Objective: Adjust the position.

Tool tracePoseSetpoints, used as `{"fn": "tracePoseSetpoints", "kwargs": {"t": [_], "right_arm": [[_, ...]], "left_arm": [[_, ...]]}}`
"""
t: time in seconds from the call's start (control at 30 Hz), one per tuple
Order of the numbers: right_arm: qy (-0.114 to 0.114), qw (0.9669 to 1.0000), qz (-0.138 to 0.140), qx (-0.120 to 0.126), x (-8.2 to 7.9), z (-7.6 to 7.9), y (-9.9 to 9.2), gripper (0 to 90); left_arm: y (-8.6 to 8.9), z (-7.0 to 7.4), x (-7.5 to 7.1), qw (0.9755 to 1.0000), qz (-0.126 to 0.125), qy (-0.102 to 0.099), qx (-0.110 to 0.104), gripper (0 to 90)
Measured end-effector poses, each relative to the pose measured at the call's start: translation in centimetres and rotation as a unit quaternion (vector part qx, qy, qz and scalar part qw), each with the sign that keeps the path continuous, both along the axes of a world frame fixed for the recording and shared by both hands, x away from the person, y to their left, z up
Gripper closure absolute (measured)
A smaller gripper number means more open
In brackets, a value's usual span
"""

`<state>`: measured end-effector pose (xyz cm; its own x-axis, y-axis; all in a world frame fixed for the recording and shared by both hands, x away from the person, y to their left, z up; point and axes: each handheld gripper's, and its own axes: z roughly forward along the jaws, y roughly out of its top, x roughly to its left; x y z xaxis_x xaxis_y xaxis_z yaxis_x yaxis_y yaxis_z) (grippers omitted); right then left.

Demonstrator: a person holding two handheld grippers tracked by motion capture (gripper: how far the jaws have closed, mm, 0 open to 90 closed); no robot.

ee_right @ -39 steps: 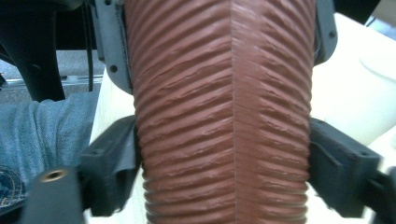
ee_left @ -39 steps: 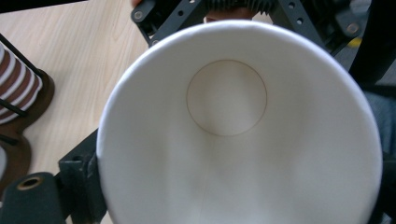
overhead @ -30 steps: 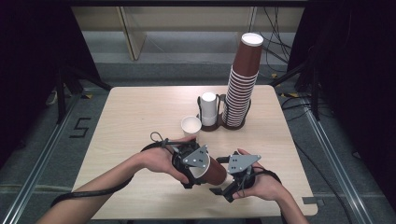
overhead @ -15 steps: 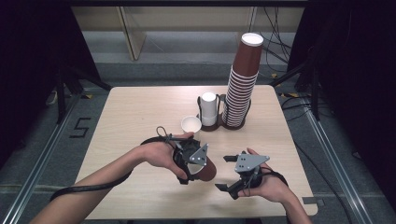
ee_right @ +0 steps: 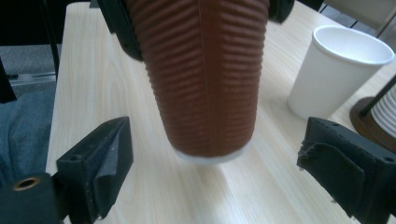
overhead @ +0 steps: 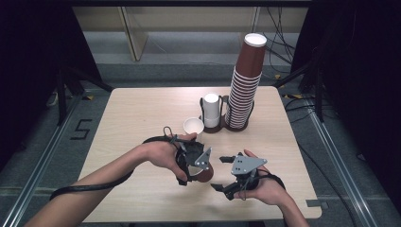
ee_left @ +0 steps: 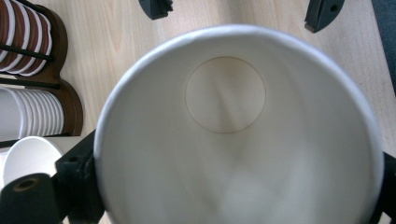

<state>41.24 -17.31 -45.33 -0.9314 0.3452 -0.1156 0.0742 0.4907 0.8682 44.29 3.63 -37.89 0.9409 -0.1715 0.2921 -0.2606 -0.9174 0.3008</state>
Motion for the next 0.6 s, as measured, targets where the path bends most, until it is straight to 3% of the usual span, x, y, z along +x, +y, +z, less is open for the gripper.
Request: {"fn": "tracePoseSetpoints", "kwargs": {"t": [0.07, 0.13, 0.2, 0.23, 0.3, 0.33, 0.57, 0.6], "right_arm": [[0.006, 1.0000, 0.001, 0.006, -0.1, 0.0, 0.4, 11.7], [-0.014, 0.9998, 0.011, 0.010, 0.1, 0.1, 0.8, 12.9], [0.005, 0.9998, 0.004, 0.019, -0.2, 0.1, 1.3, 13.7], [-0.010, 0.9997, 0.014, 0.015, 0.0, 0.1, 1.5, 13.9], [-0.006, 0.9997, 0.018, 0.018, 0.0, 0.1, 2.0, 14.1], [0.002, 0.9998, 0.015, 0.016, -0.1, 0.1, 2.2, 14.3], [-0.018, 0.9993, 0.031, 0.013, 0.2, 0.4, 3.2, 14.8], [-0.007, 0.9995, 0.029, 0.013, 0.1, 0.3, 3.3, 14.8]], "left_arm": [[0.0, 0.0, 0.0, 1.0000, -0.001, 0.000, 0.001, 10.2], [0.0, 0.0, 0.0, 1.0000, -0.002, 0.000, 0.002, 10.2], [-0.1, 0.1, 0.0, 1.0000, -0.003, 0.000, 0.003, 10.2], [-0.1, -0.1, -0.2, 0.9999, 0.004, 0.007, -0.009, 10.2], [-0.2, -0.1, -0.2, 0.9999, 0.003, 0.008, -0.007, 10.2], [-0.2, 0.1, -0.1, 1.0000, -0.007, -0.001, 0.006, 10.2], [-0.2, 0.0, -0.3, 1.0000, -0.003, 0.006, -0.003, 10.2], [-0.2, 0.0, -0.3, 1.0000, -0.004, 0.006, -0.003, 10.2]]}}
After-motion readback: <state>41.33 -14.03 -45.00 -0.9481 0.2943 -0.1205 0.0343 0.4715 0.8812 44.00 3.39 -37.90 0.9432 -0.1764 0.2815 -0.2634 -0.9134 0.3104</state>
